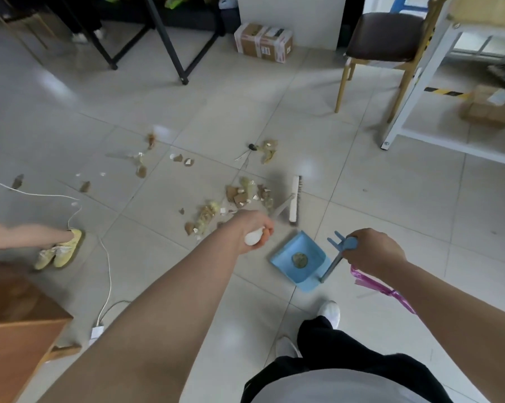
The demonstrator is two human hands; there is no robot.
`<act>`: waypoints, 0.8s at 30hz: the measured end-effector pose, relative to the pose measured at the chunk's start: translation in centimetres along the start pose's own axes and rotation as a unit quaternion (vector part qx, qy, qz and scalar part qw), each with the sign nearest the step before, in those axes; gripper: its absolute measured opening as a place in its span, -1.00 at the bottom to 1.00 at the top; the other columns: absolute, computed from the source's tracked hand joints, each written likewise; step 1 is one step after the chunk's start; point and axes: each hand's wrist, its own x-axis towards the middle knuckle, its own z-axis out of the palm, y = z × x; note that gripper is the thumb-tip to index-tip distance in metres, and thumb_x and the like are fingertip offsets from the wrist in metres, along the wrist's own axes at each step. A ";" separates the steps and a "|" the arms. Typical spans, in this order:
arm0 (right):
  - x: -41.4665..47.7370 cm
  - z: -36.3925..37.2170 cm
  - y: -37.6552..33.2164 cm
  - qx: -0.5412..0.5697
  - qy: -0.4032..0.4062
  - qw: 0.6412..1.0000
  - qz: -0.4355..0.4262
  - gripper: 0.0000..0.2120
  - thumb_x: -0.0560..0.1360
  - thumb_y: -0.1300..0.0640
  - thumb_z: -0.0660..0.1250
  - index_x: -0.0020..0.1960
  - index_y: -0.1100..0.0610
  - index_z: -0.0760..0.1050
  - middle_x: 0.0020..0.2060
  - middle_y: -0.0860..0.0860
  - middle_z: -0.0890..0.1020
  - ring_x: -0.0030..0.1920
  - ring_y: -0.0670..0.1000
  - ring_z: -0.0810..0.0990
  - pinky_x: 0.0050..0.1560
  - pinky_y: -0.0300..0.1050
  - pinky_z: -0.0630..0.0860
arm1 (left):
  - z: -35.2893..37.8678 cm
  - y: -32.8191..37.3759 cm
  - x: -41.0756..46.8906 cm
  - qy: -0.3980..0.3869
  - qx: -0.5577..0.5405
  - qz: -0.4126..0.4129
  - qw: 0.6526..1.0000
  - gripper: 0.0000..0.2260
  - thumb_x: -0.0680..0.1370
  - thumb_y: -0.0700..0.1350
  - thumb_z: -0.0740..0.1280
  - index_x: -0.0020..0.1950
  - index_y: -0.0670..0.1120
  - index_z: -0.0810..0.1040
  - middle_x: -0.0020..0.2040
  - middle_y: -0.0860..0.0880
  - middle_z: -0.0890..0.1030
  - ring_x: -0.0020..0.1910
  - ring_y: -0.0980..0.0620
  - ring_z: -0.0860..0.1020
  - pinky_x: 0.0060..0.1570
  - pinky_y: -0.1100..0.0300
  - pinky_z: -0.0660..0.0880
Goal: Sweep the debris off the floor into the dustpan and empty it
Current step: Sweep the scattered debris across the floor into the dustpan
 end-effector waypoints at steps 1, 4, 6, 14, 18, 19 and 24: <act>0.6 -0.4 0.1 0.000 -0.001 1.000 0.002 -0.86 0.41 0.12 0.27 -0.19 -0.01 0.60 -0.32 -0.05 0.62 -0.29 0.00 0.60 -0.35 -0.20 0.51 | 1.2 0.5 0.5 -0.012 -0.017 -0.007 1.000 -0.89 0.53 -0.32 0.25 -0.17 -0.18 0.49 -0.34 -0.13 0.52 -0.68 0.16 0.39 -0.65 0.43 0.36; 2.1 -1.7 0.6 0.001 -0.006 1.000 0.003 -0.88 0.41 0.13 0.27 -0.22 -0.02 0.57 -0.33 -0.05 0.62 -0.29 0.00 0.60 -0.32 -0.18 0.53 | 4.3 2.1 1.8 -0.029 -0.039 -0.032 0.998 -0.90 0.55 -0.31 0.27 -0.17 -0.22 0.48 -0.34 -0.12 0.51 -0.68 0.17 0.39 -0.67 0.42 0.37; 3.3 -2.6 1.0 -0.001 -0.007 1.000 0.005 -0.89 0.42 0.13 0.27 -0.22 -0.01 0.56 -0.32 -0.04 0.62 -0.28 0.01 0.60 -0.34 -0.18 0.50 | 5.6 3.1 3.0 -0.034 -0.047 -0.045 0.997 -0.90 0.56 -0.30 0.26 -0.17 -0.23 0.47 -0.33 -0.12 0.50 -0.69 0.17 0.39 -0.68 0.42 0.37; 6.9 -4.7 -0.5 -0.011 -0.024 1.000 0.012 -0.92 0.41 0.09 0.26 -0.23 0.01 0.52 -0.31 -0.03 0.60 -0.27 0.03 0.59 -0.37 -0.18 0.43 | -1.0 6.5 6.4 0.035 -0.009 -0.090 0.995 -0.87 0.60 -0.28 0.21 -0.15 -0.22 0.42 -0.29 -0.11 0.50 -0.74 0.17 0.35 -0.72 0.43 0.33; 9.4 -5.5 -3.1 -0.002 -0.016 1.000 0.024 -0.86 0.43 0.08 0.26 -0.30 0.03 0.47 -0.31 -0.01 0.61 -0.26 0.03 0.59 -0.23 -0.13 0.55 | -5.8 9.4 7.9 0.077 0.029 -0.066 0.994 -0.88 0.56 -0.33 0.22 -0.18 -0.26 0.46 -0.33 -0.15 0.50 -0.74 0.15 0.34 -0.67 0.44 0.37; 10.0 -5.7 -3.9 -0.001 -0.013 0.999 0.029 -0.84 0.44 0.08 0.25 -0.31 0.04 0.47 -0.32 -0.01 0.62 -0.26 0.03 0.59 -0.20 -0.11 0.56 | -6.9 10.1 8.6 0.092 0.045 -0.056 0.993 -0.91 0.54 -0.35 0.24 -0.16 -0.27 0.49 -0.33 -0.16 0.51 -0.71 0.13 0.36 -0.65 0.42 0.39; 12.9 -6.7 -7.5 0.003 -0.002 0.999 0.054 -0.85 0.43 0.13 0.23 -0.20 0.04 0.58 -0.33 -0.03 0.62 -0.31 0.00 0.58 -0.35 -0.18 0.47 | -10.2 14.5 10.9 0.106 0.084 -0.027 0.990 -0.89 0.49 -0.38 0.26 -0.02 -0.26 0.52 -0.31 -0.14 0.49 -0.67 0.10 0.39 -0.61 0.39 0.40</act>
